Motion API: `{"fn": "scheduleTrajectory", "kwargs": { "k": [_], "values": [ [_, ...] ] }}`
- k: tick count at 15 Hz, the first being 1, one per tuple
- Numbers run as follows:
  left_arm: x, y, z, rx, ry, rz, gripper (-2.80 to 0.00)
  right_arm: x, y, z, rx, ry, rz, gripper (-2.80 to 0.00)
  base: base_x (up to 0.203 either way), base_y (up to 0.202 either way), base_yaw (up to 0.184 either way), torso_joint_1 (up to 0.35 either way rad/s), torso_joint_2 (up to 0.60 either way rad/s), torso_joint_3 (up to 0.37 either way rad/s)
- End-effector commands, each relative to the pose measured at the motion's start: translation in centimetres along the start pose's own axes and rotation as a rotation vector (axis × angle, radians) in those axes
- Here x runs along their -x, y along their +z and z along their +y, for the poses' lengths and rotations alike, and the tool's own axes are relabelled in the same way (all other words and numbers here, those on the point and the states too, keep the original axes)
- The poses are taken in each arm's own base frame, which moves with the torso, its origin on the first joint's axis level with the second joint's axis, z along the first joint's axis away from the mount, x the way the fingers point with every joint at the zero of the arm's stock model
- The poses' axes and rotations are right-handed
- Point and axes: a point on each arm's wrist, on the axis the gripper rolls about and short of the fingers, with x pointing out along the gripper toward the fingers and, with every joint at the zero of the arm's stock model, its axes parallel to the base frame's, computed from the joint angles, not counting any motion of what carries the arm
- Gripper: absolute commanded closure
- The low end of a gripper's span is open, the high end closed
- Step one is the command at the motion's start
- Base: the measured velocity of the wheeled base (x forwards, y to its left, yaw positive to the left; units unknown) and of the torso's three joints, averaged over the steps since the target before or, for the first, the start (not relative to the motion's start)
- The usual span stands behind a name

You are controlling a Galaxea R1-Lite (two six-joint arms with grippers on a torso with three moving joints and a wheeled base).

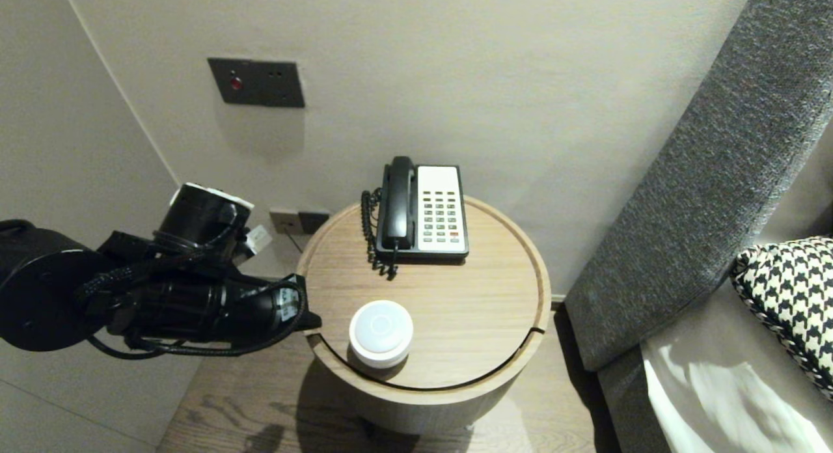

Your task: Open the nightstand drawer

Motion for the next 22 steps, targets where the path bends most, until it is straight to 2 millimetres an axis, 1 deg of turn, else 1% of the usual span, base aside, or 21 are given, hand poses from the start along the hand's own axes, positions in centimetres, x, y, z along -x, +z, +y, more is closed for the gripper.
{"fn": "scheduleTrajectory", "kwargs": {
  "k": [1, 6, 8, 10, 15, 22],
  "values": [
    [-1.1, -0.2, 0.2, 0.009, 0.017, 0.031, 0.00, -0.2, -1.1, 0.0, 0.000, -0.001, 0.039, 0.00, 0.000, 0.000, 0.000, 0.000, 0.00, 0.000],
    [-2.6, -0.8, -0.1, 0.005, 0.035, 0.044, 0.00, -0.2, -1.1, 0.0, 0.000, -0.001, 0.039, 0.00, 0.000, 0.000, 0.000, 0.000, 0.00, 0.000],
    [-3.3, -1.5, -0.3, 0.001, 0.032, 0.046, 0.00, -0.2, -1.1, 0.0, 0.000, -0.001, 0.039, 0.00, 0.000, 0.000, 0.000, 0.000, 0.00, 0.000],
    [-3.4, -1.9, -0.4, 0.012, 0.026, 0.050, 0.00, -0.2, -1.1, 0.0, 0.000, -0.001, 0.040, 0.00, 0.000, 0.000, 0.000, 0.000, 0.00, 0.000],
    [-3.0, -3.0, -0.5, -0.005, 0.018, 0.071, 0.00, -0.2, -1.1, 0.0, 0.000, -0.001, 0.039, 0.00, 0.000, 0.000, 0.000, 0.000, 0.00, 0.000],
    [-1.5, -4.4, -0.1, -0.016, 0.012, 0.082, 0.00, -0.2, -1.1, 0.0, 0.000, -0.001, 0.039, 0.00, 0.000, 0.000, 0.000, 0.000, 0.00, 0.000]
  ]
}}
